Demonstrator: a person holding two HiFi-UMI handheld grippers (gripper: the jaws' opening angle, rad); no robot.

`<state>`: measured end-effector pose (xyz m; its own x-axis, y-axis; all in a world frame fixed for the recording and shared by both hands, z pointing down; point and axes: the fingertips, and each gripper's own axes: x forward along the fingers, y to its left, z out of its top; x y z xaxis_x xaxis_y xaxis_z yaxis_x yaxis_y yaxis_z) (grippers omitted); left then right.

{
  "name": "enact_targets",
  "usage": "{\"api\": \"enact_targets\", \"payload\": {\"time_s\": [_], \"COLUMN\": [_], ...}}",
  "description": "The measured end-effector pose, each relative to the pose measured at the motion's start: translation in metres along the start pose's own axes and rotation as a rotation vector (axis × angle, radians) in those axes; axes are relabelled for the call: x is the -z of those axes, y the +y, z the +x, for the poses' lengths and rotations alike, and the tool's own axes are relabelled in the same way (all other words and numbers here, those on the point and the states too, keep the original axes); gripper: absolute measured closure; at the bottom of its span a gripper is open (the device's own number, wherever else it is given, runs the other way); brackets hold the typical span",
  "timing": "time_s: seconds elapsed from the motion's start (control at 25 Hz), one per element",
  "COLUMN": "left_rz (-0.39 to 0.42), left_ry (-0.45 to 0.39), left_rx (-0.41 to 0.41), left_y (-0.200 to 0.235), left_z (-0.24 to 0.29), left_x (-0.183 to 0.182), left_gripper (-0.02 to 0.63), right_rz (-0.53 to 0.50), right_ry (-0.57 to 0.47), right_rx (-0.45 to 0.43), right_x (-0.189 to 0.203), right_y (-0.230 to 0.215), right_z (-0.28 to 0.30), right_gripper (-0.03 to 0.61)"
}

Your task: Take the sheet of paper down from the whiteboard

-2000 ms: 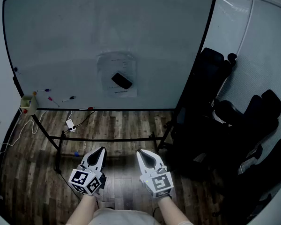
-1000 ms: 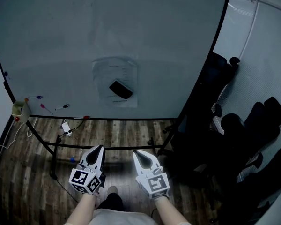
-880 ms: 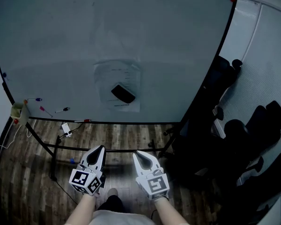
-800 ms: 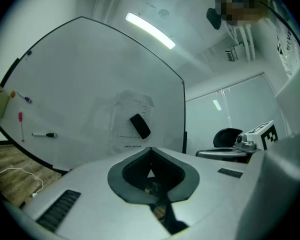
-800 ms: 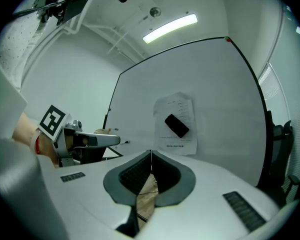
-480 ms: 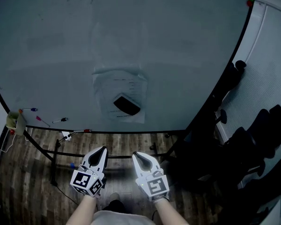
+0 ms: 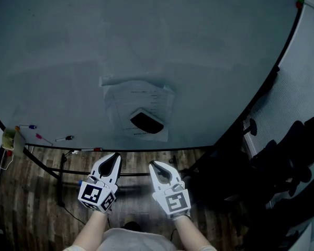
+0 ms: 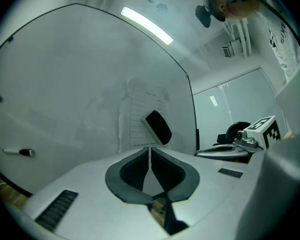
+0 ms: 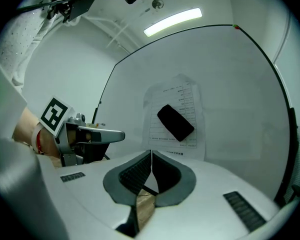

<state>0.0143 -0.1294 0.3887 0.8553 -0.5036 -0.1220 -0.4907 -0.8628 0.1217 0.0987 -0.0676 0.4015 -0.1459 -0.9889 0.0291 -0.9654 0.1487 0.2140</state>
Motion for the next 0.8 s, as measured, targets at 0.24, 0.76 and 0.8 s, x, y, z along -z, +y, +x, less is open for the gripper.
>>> {"api": "enact_targets", "payload": {"time_s": [0.24,0.76,0.8], "left_rz": [0.006,0.008,0.01], "left_ry": [0.008,-0.01,-0.012], "left_rx": [0.006,-0.022,-0.027], "left_y": [0.025,0.053,0.054], "left_z": [0.02,0.043,0.044], "left_x": [0.006,0.006,0.005], "left_gripper": [0.597,0.519,0.518], "right_rz": [-0.041,-0.233,-0.245], "right_ry": [-0.02,-0.068,-0.063], "right_rx": [0.015,0.107,0.108], "right_x": [-0.005,-0.033,-0.035], "right_y": [-0.004,-0.038,-0.041], "right_z": [0.031,0.055,0.056], "right_gripper": [0.558,0.528,0.482]}}
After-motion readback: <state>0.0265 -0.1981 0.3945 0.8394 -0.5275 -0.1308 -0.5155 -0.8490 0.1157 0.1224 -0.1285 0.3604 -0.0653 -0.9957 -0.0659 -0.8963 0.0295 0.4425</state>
